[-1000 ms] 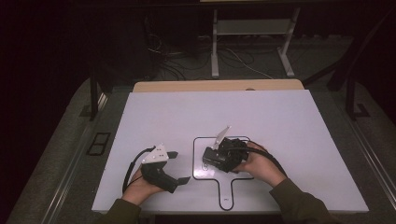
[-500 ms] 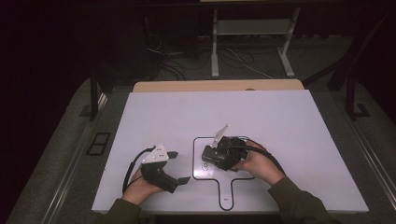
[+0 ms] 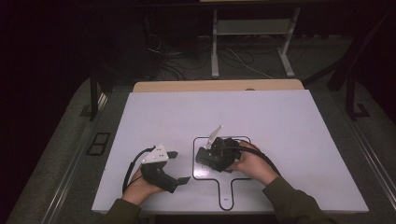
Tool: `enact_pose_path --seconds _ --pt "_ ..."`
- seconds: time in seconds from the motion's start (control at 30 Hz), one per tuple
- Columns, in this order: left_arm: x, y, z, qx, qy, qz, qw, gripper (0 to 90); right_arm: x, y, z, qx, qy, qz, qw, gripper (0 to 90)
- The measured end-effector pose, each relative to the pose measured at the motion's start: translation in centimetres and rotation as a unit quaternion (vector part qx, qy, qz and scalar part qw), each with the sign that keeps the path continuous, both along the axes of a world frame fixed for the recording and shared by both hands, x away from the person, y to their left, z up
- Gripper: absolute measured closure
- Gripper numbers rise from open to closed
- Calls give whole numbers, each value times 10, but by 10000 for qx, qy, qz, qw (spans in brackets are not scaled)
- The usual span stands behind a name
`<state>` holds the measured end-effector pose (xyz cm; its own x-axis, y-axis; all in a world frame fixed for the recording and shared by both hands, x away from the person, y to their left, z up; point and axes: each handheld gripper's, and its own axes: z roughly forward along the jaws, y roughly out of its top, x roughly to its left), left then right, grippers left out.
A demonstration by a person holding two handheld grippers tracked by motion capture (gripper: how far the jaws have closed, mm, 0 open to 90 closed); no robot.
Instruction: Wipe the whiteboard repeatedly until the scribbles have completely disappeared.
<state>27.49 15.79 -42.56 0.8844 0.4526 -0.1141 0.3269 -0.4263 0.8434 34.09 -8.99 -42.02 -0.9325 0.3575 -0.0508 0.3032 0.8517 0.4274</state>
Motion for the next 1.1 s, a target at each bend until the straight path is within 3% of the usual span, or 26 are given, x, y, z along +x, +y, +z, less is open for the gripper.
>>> enact_pose_path --seconds 0.2,0.6,0.8,0.9,1.1 --pt "0 0 0 -13 -8 6 10000 0 11 0 0 -14 -7 -145 9999 388" --pt "0 0 0 -13 -12 8 10000 0 -12 16 1 -125 71 431 9990 388" --pt "0 1 0 -16 -19 11 10000 0 5 5 2 -151 -28 -19 9999 388" --pt "0 1 -1 -3 -7 5 10000 0 9 0 2 -170 -43 -109 9998 388" --pt "0 1 0 -7 -14 10 10000 0 -8 14 2 -137 54 293 9995 388"
